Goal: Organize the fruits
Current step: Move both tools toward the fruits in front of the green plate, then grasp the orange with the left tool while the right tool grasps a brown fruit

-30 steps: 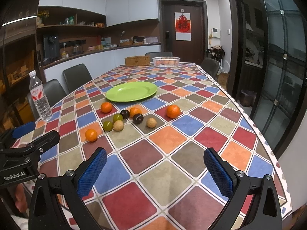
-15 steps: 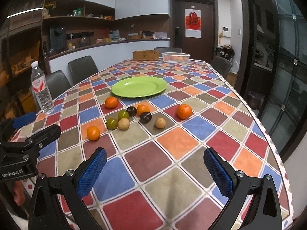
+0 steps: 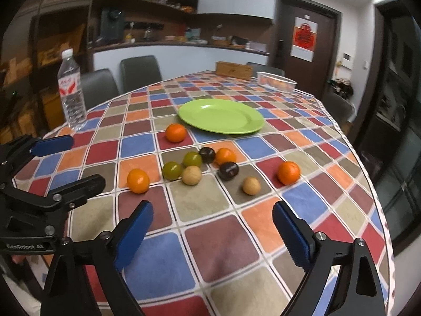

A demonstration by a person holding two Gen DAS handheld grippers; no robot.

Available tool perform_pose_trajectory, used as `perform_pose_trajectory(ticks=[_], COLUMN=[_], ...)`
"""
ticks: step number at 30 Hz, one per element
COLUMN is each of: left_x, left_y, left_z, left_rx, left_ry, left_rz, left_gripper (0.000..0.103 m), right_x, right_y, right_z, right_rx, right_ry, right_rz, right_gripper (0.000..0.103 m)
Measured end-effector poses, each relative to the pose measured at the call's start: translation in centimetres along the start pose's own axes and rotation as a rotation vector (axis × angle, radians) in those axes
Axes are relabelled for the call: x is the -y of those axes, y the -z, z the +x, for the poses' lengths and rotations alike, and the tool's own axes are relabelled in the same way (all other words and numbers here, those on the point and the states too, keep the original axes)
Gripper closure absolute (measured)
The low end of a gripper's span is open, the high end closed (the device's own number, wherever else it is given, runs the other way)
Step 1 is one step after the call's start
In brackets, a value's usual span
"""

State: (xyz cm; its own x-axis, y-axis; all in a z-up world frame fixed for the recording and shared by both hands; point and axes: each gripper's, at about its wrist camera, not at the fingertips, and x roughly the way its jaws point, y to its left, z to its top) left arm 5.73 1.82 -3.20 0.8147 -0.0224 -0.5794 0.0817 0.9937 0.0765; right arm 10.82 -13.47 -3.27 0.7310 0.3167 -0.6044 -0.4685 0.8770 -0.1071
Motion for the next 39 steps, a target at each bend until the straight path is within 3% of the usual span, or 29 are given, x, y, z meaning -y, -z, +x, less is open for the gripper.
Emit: perform_pose_trajectory(ticks=[9,21,39], left_x=[-0.2,-0.6,-1.1], left_y=[-0.3,-0.5,-0.9], left_z=[2.9,6.8,9.5], left_rx=[-0.091,-0.216,-0.303], left_ry=[0.063,0.145,0.199], left_rz=[0.056,0.053,-0.015], left_gripper=[0.038,0.048,0.064], right_x=[-0.9,-0.7,-0.9], right_y=[-1.5,-1.9,-2.9], right_z=[3.2,7.5,11.0], right_rx=[-0.044,-0.145,-0.186], right_ry=[-0.06,-0.149,-0.228], right_rz=[-0.119,-0.151,-0.177], right_gripper=[0.032,0.052,0.062])
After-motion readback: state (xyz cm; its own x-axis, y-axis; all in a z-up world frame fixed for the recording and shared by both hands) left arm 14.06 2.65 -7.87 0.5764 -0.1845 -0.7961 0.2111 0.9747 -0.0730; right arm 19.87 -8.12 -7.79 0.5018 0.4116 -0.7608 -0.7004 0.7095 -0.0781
